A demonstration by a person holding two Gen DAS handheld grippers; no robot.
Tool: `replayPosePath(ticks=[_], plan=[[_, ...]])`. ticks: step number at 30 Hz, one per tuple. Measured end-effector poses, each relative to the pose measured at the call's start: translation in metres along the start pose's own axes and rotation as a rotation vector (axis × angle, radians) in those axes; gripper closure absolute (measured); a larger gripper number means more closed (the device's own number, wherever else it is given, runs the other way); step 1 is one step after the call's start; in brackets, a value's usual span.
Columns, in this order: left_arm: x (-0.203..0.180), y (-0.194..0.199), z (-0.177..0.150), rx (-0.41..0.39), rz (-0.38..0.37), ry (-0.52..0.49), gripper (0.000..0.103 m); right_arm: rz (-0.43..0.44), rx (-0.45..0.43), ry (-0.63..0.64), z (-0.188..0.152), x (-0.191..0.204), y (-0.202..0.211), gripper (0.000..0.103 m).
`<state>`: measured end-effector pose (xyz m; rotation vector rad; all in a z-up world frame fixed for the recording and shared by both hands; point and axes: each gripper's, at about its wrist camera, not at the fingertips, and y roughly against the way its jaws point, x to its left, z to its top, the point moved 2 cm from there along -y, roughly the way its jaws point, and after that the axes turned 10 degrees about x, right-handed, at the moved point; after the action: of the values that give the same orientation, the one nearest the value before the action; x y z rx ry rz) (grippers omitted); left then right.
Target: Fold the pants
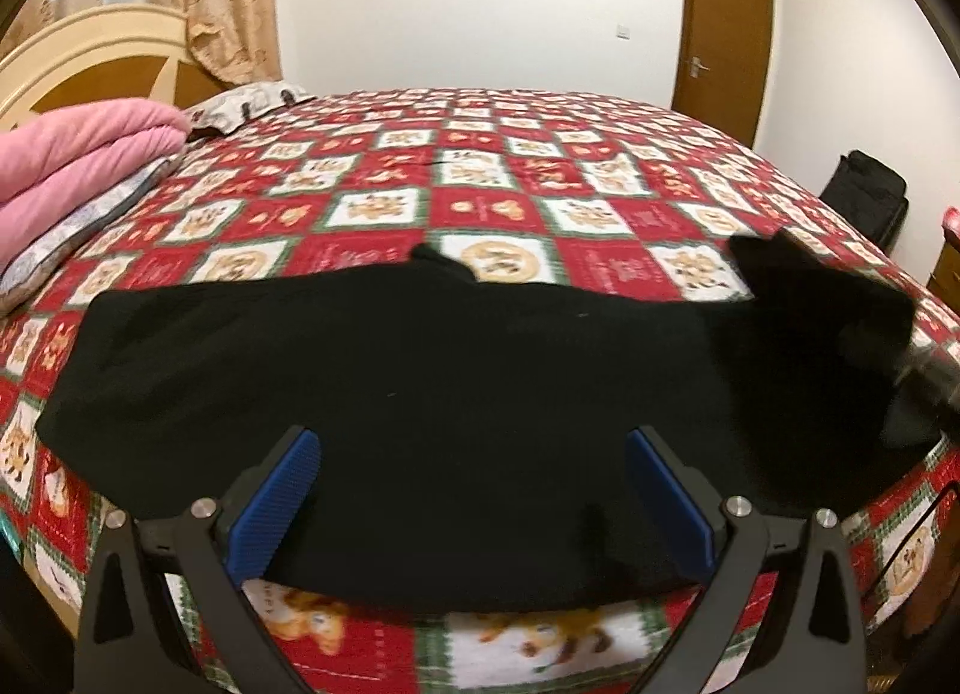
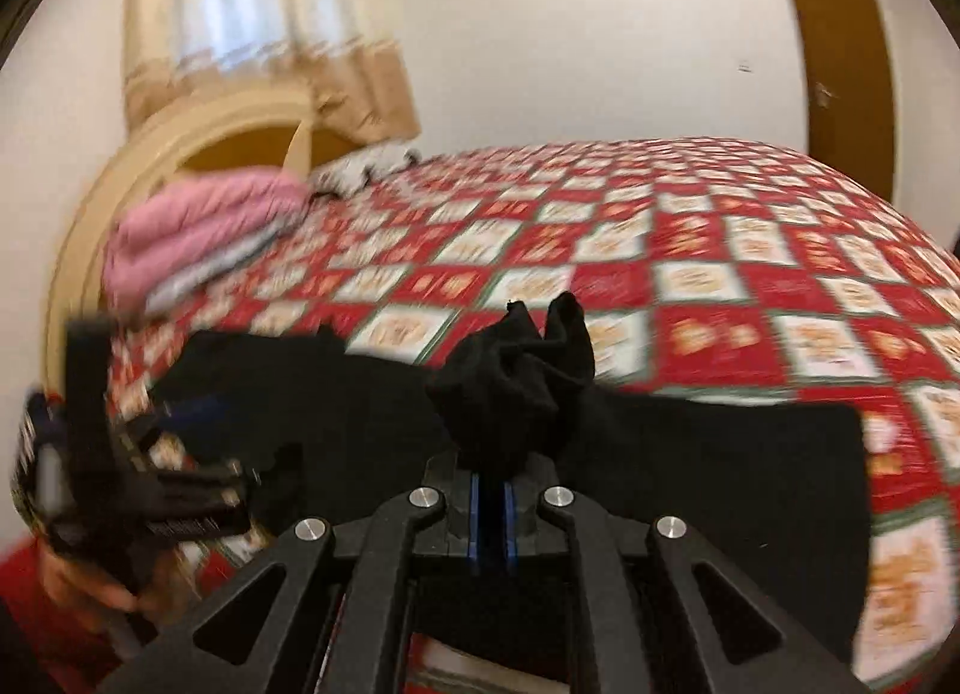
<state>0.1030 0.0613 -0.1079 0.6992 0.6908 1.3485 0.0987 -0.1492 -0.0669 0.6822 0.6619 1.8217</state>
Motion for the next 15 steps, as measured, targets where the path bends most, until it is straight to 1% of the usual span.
replayPosePath(ticks=[2, 5, 6, 8, 10, 11, 12, 13, 15], plan=[[0.008, -0.003, -0.001, 0.008, 0.008, 0.012, 0.000, 0.004, 0.025, 0.031, -0.005, 0.013, -0.019, 0.097], [0.015, -0.008, -0.003, 0.020, 0.009, 0.031, 0.000, -0.044, 0.053, 0.114, -0.018, 0.028, -0.034, 0.096], [0.017, -0.010, -0.003, 0.024, 0.006, 0.038, 0.000, -0.054, 0.066, 0.136, -0.022, 0.032, -0.040, 0.094], [0.020, -0.014, -0.003, 0.032, 0.003, 0.049, 0.000, -0.061, 0.087, 0.152, -0.029, 0.034, -0.045, 0.092], [0.020, -0.017, -0.003, 0.038, 0.000, 0.051, 0.000, -0.045, 0.078, 0.172, -0.032, 0.038, -0.043, 0.070], [0.020, -0.016, -0.004, 0.039, 0.001, 0.049, 0.000, -0.005, 0.083, 0.182, -0.033, 0.042, -0.043, 0.050], [0.019, -0.017, -0.004, 0.041, 0.003, 0.045, 0.000, 0.027, 0.091, 0.188, -0.033, 0.045, -0.042, 0.032], [0.019, -0.017, -0.004, 0.042, 0.006, 0.040, 0.000, 0.063, 0.105, 0.195, -0.034, 0.050, -0.042, 0.029], [0.020, -0.015, -0.004, 0.039, 0.012, 0.035, 0.000, 0.138, 0.129, 0.211, -0.035, 0.061, -0.035, 0.029]])
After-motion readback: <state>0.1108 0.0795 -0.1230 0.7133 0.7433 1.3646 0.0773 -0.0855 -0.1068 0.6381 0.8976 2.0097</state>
